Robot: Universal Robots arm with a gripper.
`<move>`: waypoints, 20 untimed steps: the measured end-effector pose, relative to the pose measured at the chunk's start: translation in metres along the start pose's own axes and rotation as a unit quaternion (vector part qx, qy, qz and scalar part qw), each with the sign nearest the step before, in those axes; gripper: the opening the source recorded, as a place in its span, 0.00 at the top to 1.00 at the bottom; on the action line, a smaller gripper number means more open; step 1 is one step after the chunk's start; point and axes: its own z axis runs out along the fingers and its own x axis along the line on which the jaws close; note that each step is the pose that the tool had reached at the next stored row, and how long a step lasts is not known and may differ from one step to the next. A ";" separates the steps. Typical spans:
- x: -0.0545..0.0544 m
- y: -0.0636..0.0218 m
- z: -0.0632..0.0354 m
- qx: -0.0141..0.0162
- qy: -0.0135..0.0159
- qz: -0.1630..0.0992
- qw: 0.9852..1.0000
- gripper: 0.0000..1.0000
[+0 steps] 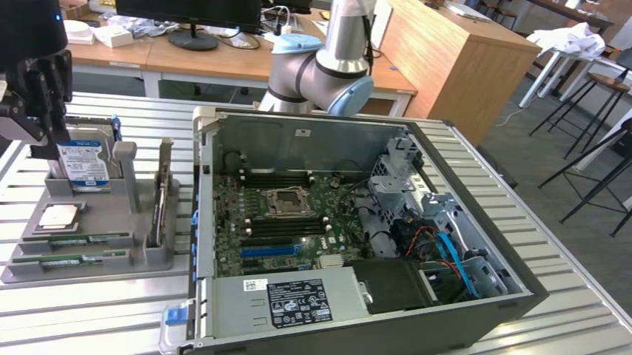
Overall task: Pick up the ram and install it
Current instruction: 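Pick up the ram and move it above insertion slot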
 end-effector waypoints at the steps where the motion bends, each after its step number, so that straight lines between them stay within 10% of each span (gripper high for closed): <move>1: 0.000 0.0000 0.0009 0.000 0.000 0.000 1.000 0.64; 20: 0.000 -0.0006 0.0160 0.000 0.000 0.000 1.000 0.64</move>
